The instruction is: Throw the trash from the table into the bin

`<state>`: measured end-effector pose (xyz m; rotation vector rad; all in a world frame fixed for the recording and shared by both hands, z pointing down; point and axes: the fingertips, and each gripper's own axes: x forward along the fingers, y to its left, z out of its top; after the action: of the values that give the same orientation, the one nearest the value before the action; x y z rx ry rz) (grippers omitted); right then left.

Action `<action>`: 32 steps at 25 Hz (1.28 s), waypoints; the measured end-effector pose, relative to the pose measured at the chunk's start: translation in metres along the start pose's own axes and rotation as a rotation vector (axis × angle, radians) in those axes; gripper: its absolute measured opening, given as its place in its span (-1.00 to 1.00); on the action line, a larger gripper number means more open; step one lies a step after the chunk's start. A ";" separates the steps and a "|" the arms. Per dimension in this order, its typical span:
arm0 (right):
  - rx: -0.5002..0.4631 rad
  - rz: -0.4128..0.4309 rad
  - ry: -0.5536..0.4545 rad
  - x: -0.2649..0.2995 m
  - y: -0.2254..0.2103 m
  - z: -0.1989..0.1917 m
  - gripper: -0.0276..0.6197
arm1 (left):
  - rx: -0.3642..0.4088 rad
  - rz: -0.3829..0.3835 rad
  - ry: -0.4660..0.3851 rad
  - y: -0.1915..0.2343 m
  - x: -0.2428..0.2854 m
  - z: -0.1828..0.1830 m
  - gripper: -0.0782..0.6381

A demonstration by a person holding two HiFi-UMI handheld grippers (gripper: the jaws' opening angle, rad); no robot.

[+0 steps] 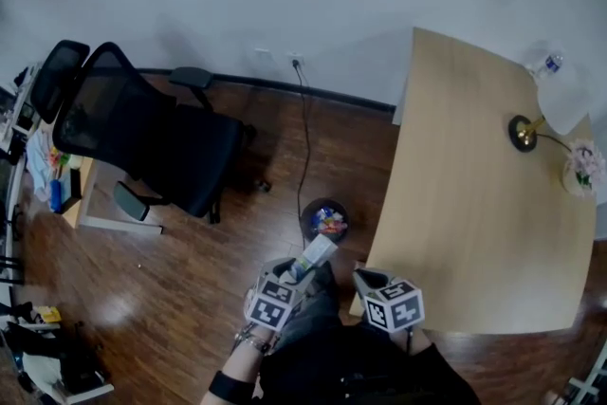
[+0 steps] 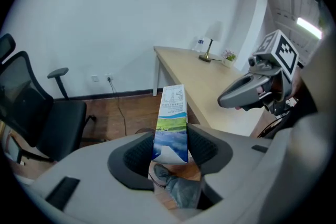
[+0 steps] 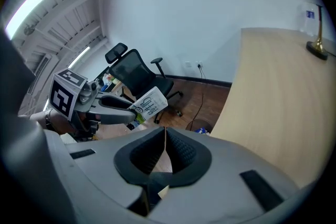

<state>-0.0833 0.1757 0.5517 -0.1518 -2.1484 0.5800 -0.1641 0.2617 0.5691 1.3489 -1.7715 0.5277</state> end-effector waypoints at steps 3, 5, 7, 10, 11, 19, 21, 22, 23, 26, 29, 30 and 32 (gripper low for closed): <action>-0.010 0.017 0.032 0.014 0.008 0.000 -0.90 | -0.037 0.012 0.012 0.018 0.005 -0.012 -0.22; -0.008 0.019 0.048 0.022 0.010 0.000 -0.90 | -0.055 0.014 0.028 0.028 0.014 -0.021 -0.22; -0.005 0.015 0.061 0.029 0.009 0.001 -0.90 | -0.080 0.012 0.046 0.036 0.028 -0.031 -0.22; 0.005 0.003 0.072 0.046 0.007 0.005 -0.90 | -0.119 0.017 0.076 0.050 0.056 -0.047 -0.22; 0.011 -0.001 0.072 0.053 0.006 0.006 -0.90 | -0.128 0.023 0.086 0.055 0.066 -0.053 -0.22; 0.120 -0.029 0.069 0.113 -0.003 0.013 -0.90 | -0.105 0.039 0.156 0.101 0.177 -0.094 -0.22; 0.144 -0.022 0.075 0.125 -0.004 0.011 -0.90 | -0.102 0.037 0.186 0.111 0.204 -0.103 -0.21; 0.158 -0.021 0.078 0.130 -0.005 0.009 -0.90 | -0.101 0.038 0.198 0.116 0.216 -0.107 -0.22; 0.172 -0.020 0.081 0.135 -0.007 0.007 -0.90 | -0.100 0.040 0.208 0.120 0.228 -0.111 -0.21; 0.210 -0.015 0.089 0.147 -0.012 0.000 -0.90 | -0.101 0.041 0.234 0.132 0.262 -0.123 -0.21; 0.238 -0.019 0.094 0.151 -0.018 -0.004 -0.90 | -0.101 0.025 0.257 0.137 0.295 -0.134 -0.21; 0.245 -0.019 0.094 0.150 -0.020 -0.005 -0.90 | -0.096 0.020 0.269 0.137 0.305 -0.138 -0.21; 0.254 -0.021 0.087 0.150 -0.024 -0.005 -0.90 | -0.085 0.017 0.294 0.140 0.323 -0.144 -0.21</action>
<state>-0.1677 0.2023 0.6750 -0.0146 -1.9706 0.8121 -0.2687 0.2270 0.9326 1.1350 -1.5484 0.6195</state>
